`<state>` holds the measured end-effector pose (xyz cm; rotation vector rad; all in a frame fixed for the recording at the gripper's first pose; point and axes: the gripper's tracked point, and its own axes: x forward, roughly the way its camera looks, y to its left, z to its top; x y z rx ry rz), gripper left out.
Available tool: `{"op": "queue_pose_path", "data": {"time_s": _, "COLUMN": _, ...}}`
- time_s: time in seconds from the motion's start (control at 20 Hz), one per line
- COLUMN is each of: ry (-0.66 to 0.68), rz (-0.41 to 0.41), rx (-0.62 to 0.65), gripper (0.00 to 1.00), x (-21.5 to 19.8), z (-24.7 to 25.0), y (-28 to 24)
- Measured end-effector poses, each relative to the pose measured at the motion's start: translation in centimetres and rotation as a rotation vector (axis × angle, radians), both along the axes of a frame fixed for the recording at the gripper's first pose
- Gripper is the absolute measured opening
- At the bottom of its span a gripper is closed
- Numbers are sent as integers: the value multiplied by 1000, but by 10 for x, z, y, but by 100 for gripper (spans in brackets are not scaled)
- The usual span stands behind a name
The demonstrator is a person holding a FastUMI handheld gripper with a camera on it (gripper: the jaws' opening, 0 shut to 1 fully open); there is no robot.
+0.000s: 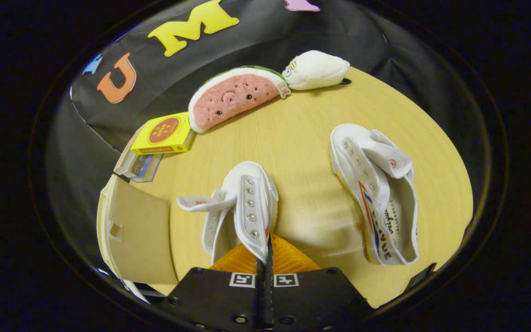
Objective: Open the storage box then place both shoes into the box .Put the left shoe in first, then the right shoe, with the right side of both shoes facing outward in a uniform manner.
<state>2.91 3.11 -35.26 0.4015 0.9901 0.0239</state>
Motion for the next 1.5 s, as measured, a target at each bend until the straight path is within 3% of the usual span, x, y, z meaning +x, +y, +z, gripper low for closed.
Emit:
{"op": "queue_pose_path", "data": {"time_s": 0.35, "ry": -68, "rz": -63, "rx": 105, "gripper": 0, "x": -30, "z": 78, "y": 95}}
{"op": "queue_pose_path", "data": {"time_s": 0.75, "ry": -184, "rz": -49, "rx": 175, "gripper": 0, "x": -37, "z": 161, "y": 226}}
{"op": "queue_pose_path", "data": {"time_s": 1.1, "ry": -124, "rz": -46, "rx": 217, "gripper": 0, "x": -41, "z": 129, "y": 316}}
{"op": "queue_pose_path", "data": {"time_s": 1.5, "ry": -61, "rz": -97, "rx": 196, "gripper": 0, "x": -35, "z": 81, "y": 344}}
